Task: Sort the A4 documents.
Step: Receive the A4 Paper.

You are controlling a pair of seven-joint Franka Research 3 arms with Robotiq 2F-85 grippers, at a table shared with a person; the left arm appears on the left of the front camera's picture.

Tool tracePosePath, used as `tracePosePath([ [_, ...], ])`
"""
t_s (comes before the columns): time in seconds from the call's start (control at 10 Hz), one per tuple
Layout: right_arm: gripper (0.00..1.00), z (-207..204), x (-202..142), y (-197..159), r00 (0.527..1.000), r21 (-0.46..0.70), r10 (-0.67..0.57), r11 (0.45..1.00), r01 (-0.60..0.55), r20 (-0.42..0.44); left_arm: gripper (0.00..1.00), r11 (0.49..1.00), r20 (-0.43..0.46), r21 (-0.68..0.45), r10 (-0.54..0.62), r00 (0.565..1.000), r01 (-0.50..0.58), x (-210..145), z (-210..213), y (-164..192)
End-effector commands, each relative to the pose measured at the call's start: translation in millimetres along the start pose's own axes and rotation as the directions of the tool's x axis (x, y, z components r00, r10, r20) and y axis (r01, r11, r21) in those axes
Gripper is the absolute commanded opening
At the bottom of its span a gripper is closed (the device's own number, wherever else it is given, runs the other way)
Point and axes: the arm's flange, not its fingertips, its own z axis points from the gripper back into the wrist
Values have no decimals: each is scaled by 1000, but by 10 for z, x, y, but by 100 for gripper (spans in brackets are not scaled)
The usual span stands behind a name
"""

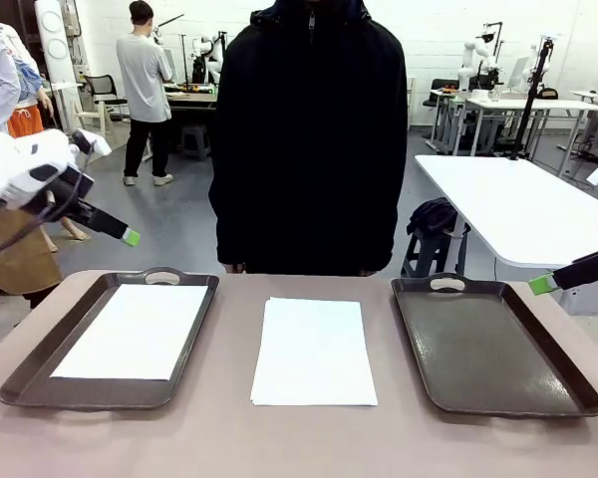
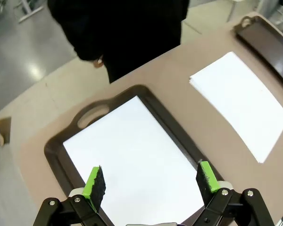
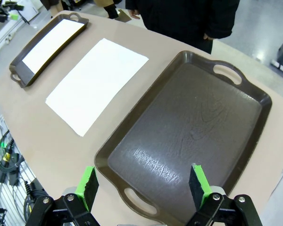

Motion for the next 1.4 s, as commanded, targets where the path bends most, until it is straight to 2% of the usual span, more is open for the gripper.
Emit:
tracePosePath([
  [0.0,100,-22,-8,-15,1000,17,-3,1000,2,8,100,999,-7,7,52,999,-52,29,54,-37],
  [0.2,100,-22,-8,-15,1000,17,-3,1000,2,8,100,991,1,-130,-31,1000,31,-19,267,-121],
  [0.4,100,-22,-8,-15,1000,17,-3,1000,2,8,100,962,-36,-268,-72,997,60,-75,439,-137],
  [1.1,100,-22,-8,-15,1000,17,-3,1000,2,8,100,959,-54,-278,-73,996,55,-68,443,-166],
  [1.3,100,-22,-8,-15,1000,17,-3,1000,2,8,100,955,-35,-291,-68,997,55,-104,482,-195],
])
